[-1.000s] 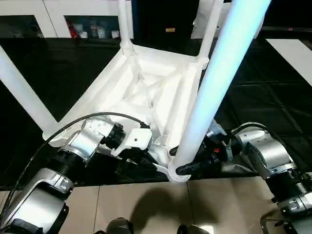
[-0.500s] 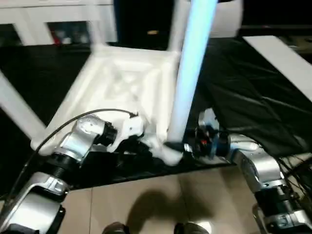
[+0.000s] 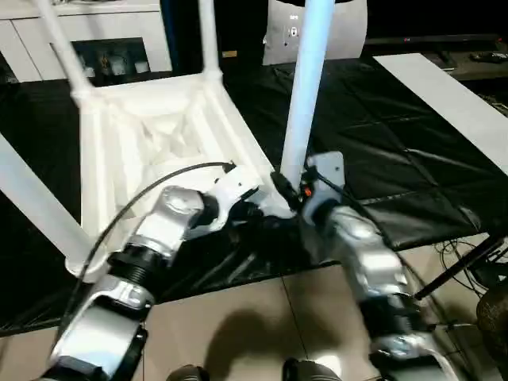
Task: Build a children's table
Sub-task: Rotate leg to tighten
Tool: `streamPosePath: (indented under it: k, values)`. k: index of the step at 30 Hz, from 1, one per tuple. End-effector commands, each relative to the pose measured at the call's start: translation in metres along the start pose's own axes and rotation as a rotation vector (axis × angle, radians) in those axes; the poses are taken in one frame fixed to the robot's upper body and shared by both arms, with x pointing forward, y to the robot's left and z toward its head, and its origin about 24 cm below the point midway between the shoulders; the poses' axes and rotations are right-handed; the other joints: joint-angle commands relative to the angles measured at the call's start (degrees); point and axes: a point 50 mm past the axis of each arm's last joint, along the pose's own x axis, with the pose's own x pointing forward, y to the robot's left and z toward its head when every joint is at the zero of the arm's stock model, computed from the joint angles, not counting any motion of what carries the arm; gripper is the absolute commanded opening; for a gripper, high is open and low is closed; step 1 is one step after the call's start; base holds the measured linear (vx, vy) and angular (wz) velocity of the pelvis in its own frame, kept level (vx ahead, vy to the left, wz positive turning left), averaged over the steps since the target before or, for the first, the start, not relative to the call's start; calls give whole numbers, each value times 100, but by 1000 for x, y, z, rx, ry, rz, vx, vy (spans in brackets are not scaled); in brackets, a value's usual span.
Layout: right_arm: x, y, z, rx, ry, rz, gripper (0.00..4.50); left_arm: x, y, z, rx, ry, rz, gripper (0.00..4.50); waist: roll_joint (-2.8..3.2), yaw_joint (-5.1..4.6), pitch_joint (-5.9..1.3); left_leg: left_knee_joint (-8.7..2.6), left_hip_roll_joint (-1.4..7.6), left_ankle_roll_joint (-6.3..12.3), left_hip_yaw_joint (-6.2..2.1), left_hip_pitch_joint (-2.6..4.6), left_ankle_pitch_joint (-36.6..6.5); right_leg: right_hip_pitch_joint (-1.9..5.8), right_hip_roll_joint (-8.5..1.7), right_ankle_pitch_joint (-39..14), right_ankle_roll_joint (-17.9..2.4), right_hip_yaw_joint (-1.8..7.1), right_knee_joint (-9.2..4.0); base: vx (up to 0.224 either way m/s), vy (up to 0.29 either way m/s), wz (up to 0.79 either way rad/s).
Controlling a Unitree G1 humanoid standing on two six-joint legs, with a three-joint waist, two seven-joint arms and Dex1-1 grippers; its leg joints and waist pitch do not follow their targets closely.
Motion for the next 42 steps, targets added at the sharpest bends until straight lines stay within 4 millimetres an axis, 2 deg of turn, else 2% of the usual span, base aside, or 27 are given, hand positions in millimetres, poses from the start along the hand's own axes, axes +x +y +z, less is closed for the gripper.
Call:
streamPosePath:
  k: [1, 5, 6, 7, 8, 9, 10, 11, 13, 15, 16, 17, 18, 19, 20, 21, 22, 24, 26, 30, 31, 33, 34, 36, 39, 42]
  values:
    - [3, 49, -23, 61, 100, 166, 273, 9, 1, 15, -11, -63, 125, 0, 6, 10, -283, -541, 242, -51, -156, 104, -2554, 104, -289, -3130, -601, 179, -551, 0, 0, 0]
    - [2, 40, -19, 93, 63, 153, 286, 8, -1, 11, -10, -56, 105, 0, 23, 14, -293, -561, 250, -6, -144, 40, -2415, 154, -290, -2639, -712, 203, -499, 0, 0, 0]
    - [2, 39, -19, 95, 61, 154, 315, 8, -2, 11, -9, -55, 103, 0, 23, 12, -294, -566, 252, -2, -151, 25, -2378, 171, -291, -2579, -727, 198, -485, 0, 0, 0]
    - [-1, 29, -17, 85, 35, 182, 321, 6, -3, 8, -5, -55, 74, 0, 21, 0, -317, -559, 251, 29, -138, 4, -2227, 201, -286, -2298, -801, 204, -458, 0, 0, 0]
    - [-4, 21, -14, 67, 15, 209, 321, 4, -4, 5, -2, -55, 50, 0, 39, -1, -316, -554, 252, 48, -131, 8, -2191, 197, -288, -2213, -837, 211, -453, 0, 0, 0]
    - [-4, 21, -14, 66, 14, 210, 321, 3, -4, 5, -2, -55, 48, 0, 24, 1, -323, -545, 255, 94, -122, 6, -2158, 219, -290, -2139, -861, 209, -452, 0, 0, 0]
    - [-7, 14, -12, 52, 1, 232, 342, 2, -4, 3, 5, -56, 27, 0, 20, 6, -344, -515, 259, 197, -90, -4, -1838, 223, -288, -1746, -1016, 228, -414, 0, 0, 0]
    - [-10, 9, -10, 42, -8, 252, 357, 0, -5, 2, 13, -57, 9, 0, 35, 14, -339, -514, 257, 222, -87, -7, -1769, 230, -287, -1694, -1059, 226, -409, 0, 0, 0]
    - [-17, -4, -4, 12, -31, 306, 365, -4, -7, -4, 33, -48, -43, 0, 25, 43, -368, -473, 263, 359, -56, 6, -1651, 237, -282, -1523, -1200, 224, -394, 51, -19, 4]
    - [-21, -11, -1, -5, -37, 349, 370, -7, -8, -6, 55, -48, -76, 0, 15, 51, -384, -449, 258, 403, -40, -4, -1484, 239, -277, -1351, -1260, 230, -375, 52, -32, 5]
    - [-27, -20, 3, -31, -44, 395, 383, -10, -9, -10, 75, -40, -113, 0, -4, 86, -395, -434, 237, 502, -35, -40, -1184, 283, -275, -1157, -1279, 218, -343, 50, -39, 4]
    - [-27, -20, 3, -31, -44, 395, 399, -10, -9, -10, 75, -40, -113, 0, -1, 104, -402, -427, 244, 535, -37, -38, -1103, 296, -281, -1102, -1289, 214, -333, 0, 0, 0]
    - [-36, -33, 9, -82, -37, 486, 405, -16, -10, -16, 123, -20, -189, 0, 12, 112, -408, -416, 248, 573, -34, -52, -991, 296, -284, -1013, -1311, 213, -317, 0, 0, 0]
    - [-45, -45, 14, -134, -23, 563, 408, -22, -12, -23, 174, 4, -264, 0, 12, 157, -451, -370, 263, 726, -30, -57, -588, 336, -269, -406, -1438, 202, -230, 0, 0, 0]
    - [-45, -45, 14, -134, -23, 563, 415, -22, -12, -23, 174, 4, -264, 0, 15, 166, -448, -358, 267, 793, -26, -47, -489, 320, -257, -173, -1510, 199, -210, 52, -30, 2]
    - [-55, -56, 16, -185, 38, 672, 415, -30, -14, -30, 216, 32, -359, 0, 2, 164, -440, -344, 254, 894, -18, -62, -369, 331, -246, 83, -1625, 186, -181, 0, 0, 0]
    - [-59, -58, 16, -202, 65, 715, 434, -32, -16, -32, 233, 40, -396, 0, 15, 185, -452, -329, 261, 951, -14, -46, -338, 341, -252, 168, -1700, 178, -167, 54, -30, 4]
    - [-64, -60, 17, -217, 97, 780, 434, -35, -16, -34, 243, 48, -439, 0, 27, 212, -443, -326, 284, 980, -8, -19, -376, 329, -256, 136, -1808, 164, -163, 0, 0, 0]
    - [-73, -61, 19, -251, 154, 921, 434, -40, -19, -36, 271, 61, -527, 0, 30, 271, -423, -337, 321, 917, -5, -13, -509, 327, -252, -102, -1826, 139, -173, 0, 0, 0]
    - [-78, -62, 20, -265, 199, 1022, 434, -44, -21, -34, 302, 72, -604, 0, 26, 354, -398, -371, 362, 698, -5, 27, -867, 297, -274, -707, -1730, 141, -214, 0, 0, 0]
    - [-80, -62, 20, -268, 223, 1075, 434, -46, -22, -34, 318, 78, -646, 0, 11, 396, -388, -384, 364, 590, -5, 36, -1033, 288, -287, -969, -1665, 148, -241, 0, 0, 0]
    - [-81, -61, 20, -269, 249, 1126, 419, -47, -23, -33, 342, 84, -689, 0, -8, 420, -386, -392, 359, 534, -1, 42, -1074, 279, -291, -1059, -1613, 151, -245, 0, 0, 0]
    - [-81, -61, 19, -265, 273, 1165, 399, -48, -24, -32, 359, 89, -727, 0, -13, 415, -385, -395, 355, 529, -3, 35, -1072, 283, -291, -1076, -1607, 146, -241, 0, 0, 0]
    - [-81, -59, 18, -256, 299, 1202, 399, -48, -26, -30, 380, 91, -762, 0, -6, 416, -389, -393, 359, 519, -2, 33, -1038, 272, -294, -1065, -1599, 145, -237, 0, 0, 0]
    - [-79, -54, 14, -269, 335, 1261, 359, -45, -29, -27, 415, 99, -806, 0, -7, 439, -416, -374, 362, 569, -1, 31, -821, 279, -298, -721, -1682, 139, -187, 0, 0, 0]
    - [-75, -51, 13, -284, 340, 1277, 341, -43, -31, -25, 426, 99, -818, 0, -26, 456, -424, -354, 349, 642, 4, 12, -645, 289, -310, -524, -1729, 136, -159, 0, 0, 0]
